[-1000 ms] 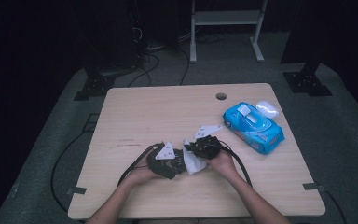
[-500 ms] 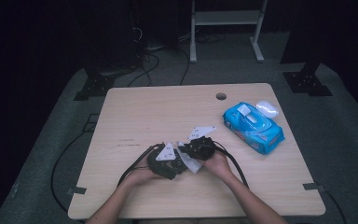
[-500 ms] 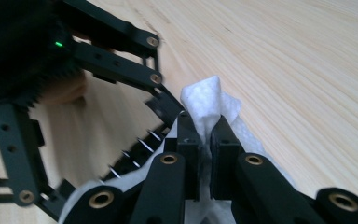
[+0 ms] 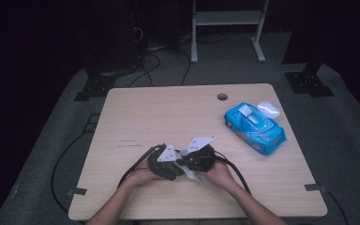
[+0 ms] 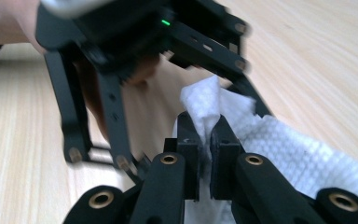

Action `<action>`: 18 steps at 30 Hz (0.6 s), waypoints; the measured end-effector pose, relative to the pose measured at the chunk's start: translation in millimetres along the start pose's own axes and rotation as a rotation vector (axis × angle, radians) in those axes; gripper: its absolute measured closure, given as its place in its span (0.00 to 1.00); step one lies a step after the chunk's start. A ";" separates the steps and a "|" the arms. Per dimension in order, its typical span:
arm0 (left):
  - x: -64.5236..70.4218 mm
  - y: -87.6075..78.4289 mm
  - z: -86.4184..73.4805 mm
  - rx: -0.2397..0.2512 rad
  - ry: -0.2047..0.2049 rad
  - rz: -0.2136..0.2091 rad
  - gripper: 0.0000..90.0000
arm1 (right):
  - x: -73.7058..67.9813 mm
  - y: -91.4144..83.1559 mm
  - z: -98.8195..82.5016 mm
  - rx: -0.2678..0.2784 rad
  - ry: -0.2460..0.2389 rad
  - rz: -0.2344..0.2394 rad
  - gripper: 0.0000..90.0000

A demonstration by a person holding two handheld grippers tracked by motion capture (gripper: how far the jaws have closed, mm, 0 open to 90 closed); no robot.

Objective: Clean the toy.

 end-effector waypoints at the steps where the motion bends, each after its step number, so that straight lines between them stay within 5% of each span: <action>1: -0.1 0.1 -0.1 0.001 0.000 0.000 0.27 | 5.4 -7.2 -4.0 -0.004 0.000 -0.020 0.94; 10: 0.0 -0.7 1.7 0.019 -0.008 0.005 0.27 | 60.4 -64.9 -51.0 -0.052 0.115 -0.216 0.94; 12: -0.2 -0.7 1.0 0.024 -0.015 0.001 0.27 | 66.9 -68.6 -54.8 -0.039 0.161 -0.223 0.94; 18: -0.1 -0.9 1.2 0.017 0.002 0.003 0.27 | 65.3 -57.4 -43.0 -0.040 0.138 -0.208 0.94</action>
Point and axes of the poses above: each handheld gripper's, and its own axes: y roughly forward along the jaws, z roughly out of its top, x roughly to its right, the point moved 4 cm from there along y, roughly forward along the jaws
